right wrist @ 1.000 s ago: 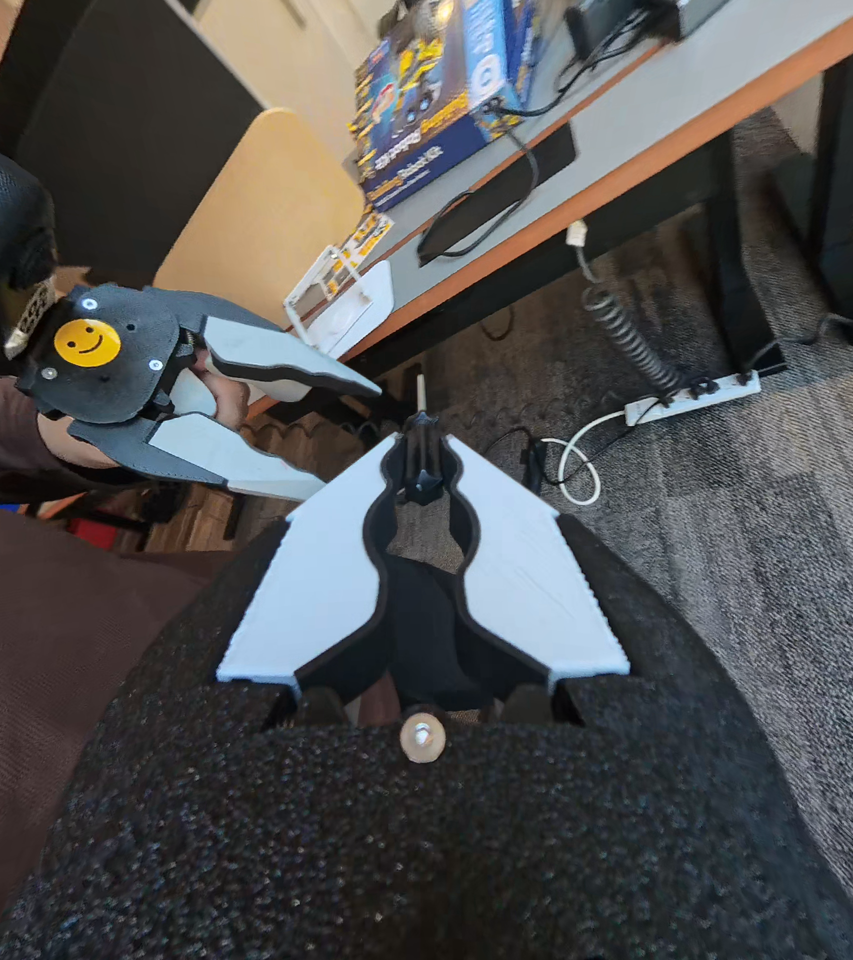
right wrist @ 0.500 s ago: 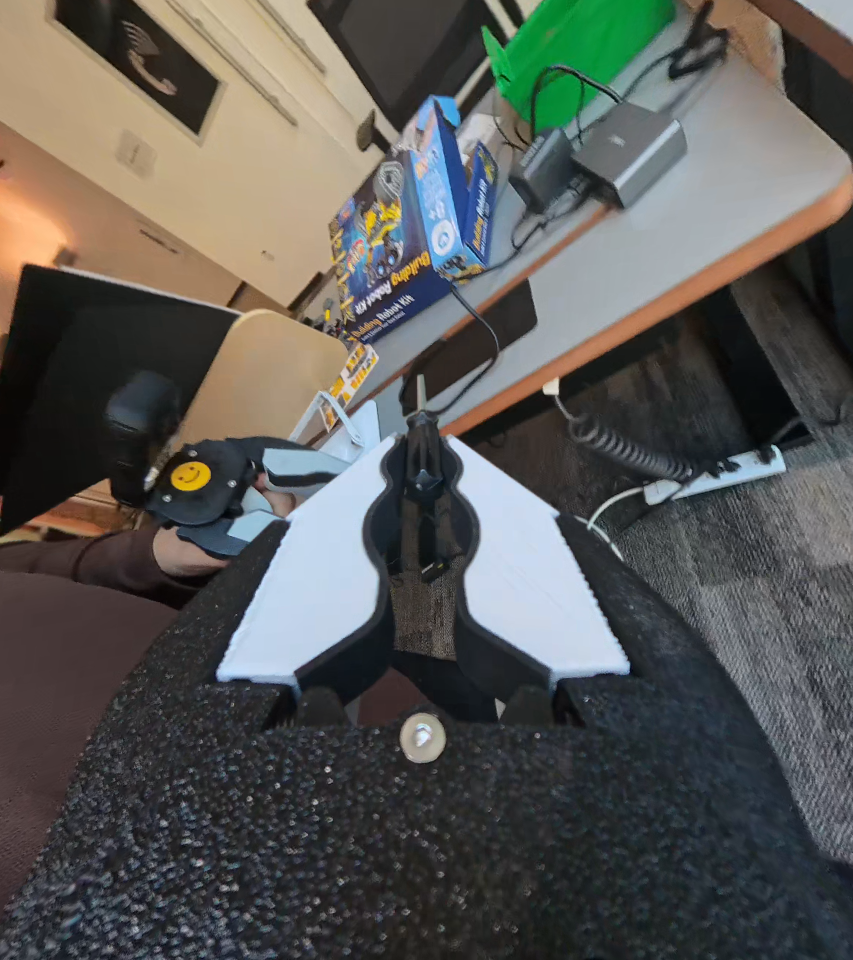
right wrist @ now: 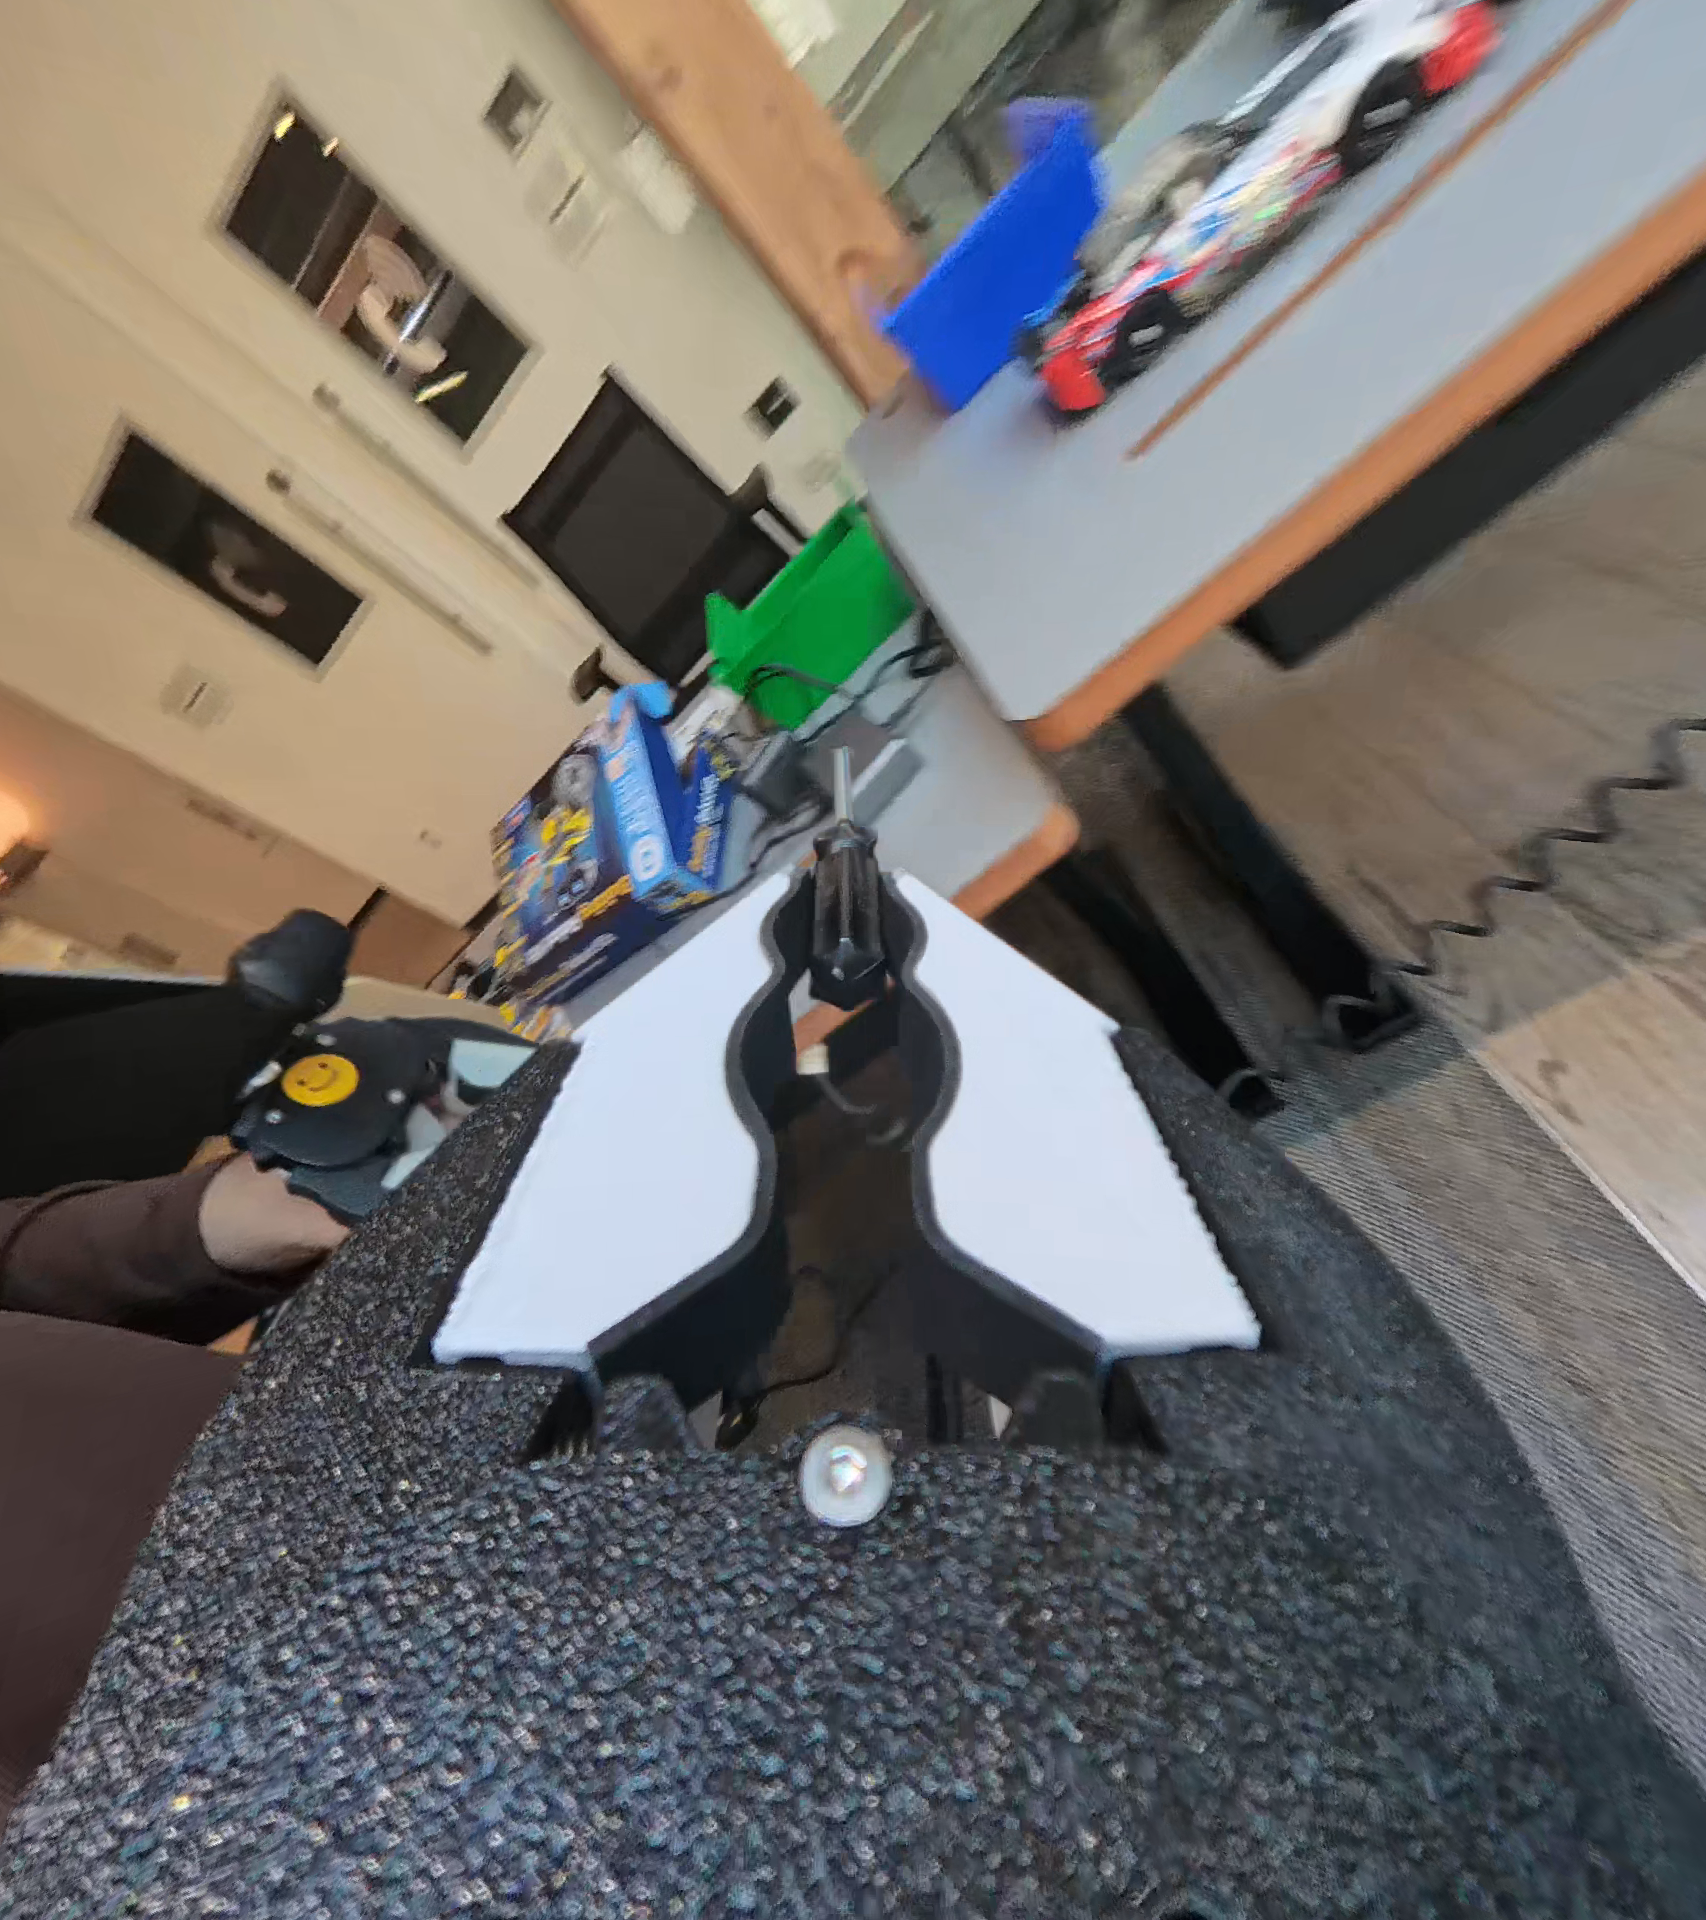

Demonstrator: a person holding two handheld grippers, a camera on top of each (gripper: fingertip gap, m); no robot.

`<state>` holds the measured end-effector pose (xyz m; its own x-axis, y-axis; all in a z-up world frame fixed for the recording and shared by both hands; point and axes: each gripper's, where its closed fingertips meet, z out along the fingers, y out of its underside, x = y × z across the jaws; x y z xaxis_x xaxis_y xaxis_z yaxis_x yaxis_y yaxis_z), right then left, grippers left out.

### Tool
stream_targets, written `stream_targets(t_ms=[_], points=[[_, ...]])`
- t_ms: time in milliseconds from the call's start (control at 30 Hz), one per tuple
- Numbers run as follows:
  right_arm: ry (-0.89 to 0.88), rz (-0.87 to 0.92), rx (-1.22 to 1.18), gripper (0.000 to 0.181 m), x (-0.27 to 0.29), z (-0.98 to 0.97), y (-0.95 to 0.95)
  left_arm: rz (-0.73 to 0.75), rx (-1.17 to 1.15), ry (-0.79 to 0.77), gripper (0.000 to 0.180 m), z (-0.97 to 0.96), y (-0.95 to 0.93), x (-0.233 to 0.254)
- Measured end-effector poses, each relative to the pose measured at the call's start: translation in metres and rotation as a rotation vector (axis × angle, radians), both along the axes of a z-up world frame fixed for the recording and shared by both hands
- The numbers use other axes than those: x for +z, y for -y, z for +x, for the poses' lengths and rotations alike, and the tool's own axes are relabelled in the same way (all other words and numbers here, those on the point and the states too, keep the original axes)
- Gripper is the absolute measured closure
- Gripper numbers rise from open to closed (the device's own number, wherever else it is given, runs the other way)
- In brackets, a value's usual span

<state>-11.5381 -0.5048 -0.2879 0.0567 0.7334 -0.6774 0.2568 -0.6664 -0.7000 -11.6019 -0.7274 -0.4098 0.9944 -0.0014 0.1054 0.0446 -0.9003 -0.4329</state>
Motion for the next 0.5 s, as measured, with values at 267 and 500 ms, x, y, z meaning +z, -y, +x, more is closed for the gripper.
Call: stream_targets(t_ms=[267,500], points=[[0.171,-0.095,-0.657,0.169,-0.076,0.287,-0.2,-0.123,-0.369,0.03,0.116,0.112,-0.185,0.004],[0.49,-0.01,-1.154,0.17,-0.096,0.536,-0.265,-0.124,-0.696,0.06,0.116,0.22,-0.325,0.011]])
